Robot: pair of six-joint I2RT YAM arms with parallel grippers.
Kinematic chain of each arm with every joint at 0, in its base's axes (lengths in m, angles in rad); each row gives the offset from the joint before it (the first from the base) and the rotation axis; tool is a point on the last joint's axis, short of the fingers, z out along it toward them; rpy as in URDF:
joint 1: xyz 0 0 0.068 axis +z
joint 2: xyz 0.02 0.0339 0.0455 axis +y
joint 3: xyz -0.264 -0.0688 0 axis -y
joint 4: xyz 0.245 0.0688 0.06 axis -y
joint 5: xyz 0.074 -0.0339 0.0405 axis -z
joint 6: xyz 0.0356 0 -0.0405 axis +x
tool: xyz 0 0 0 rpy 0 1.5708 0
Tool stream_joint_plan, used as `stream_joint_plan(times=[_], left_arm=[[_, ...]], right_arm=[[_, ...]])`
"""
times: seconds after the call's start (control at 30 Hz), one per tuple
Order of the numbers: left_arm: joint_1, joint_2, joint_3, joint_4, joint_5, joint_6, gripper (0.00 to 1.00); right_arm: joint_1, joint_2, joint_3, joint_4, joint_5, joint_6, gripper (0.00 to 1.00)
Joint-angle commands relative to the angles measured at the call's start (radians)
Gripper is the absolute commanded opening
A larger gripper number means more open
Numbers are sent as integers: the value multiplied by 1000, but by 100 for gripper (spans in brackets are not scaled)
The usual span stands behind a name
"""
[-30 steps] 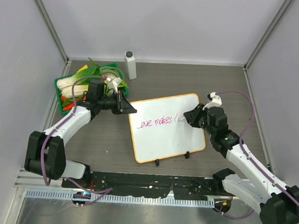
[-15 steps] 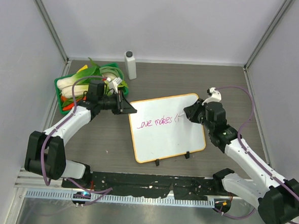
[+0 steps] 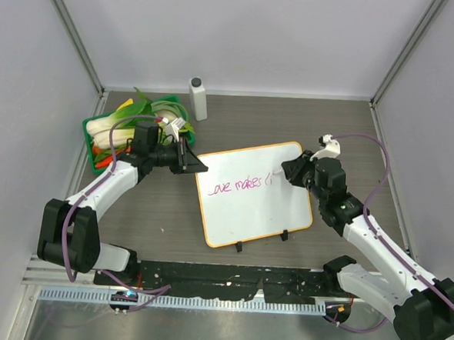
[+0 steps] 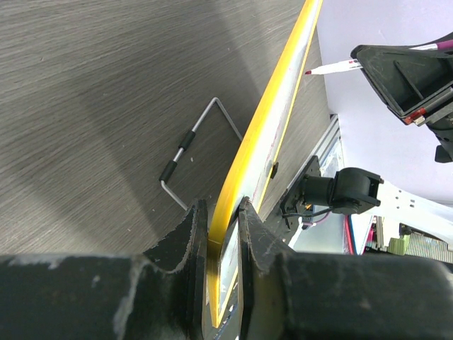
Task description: Write a sentence on the whiteboard
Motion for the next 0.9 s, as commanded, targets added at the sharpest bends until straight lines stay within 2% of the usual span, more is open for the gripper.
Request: stream_joint_plan(times=[0.0, 0.6, 0.87], left_arm=[[-4, 32, -29, -71, -183, 85, 0], [-4, 26, -30, -73, -181, 85, 0], [-3, 29, -29, -71, -180, 86, 0]], right_arm=[[1, -37, 28, -5, 73, -3, 2], [-4, 38, 46, 48, 108, 1, 1], [-6, 50, 38, 34, 54, -3, 1]])
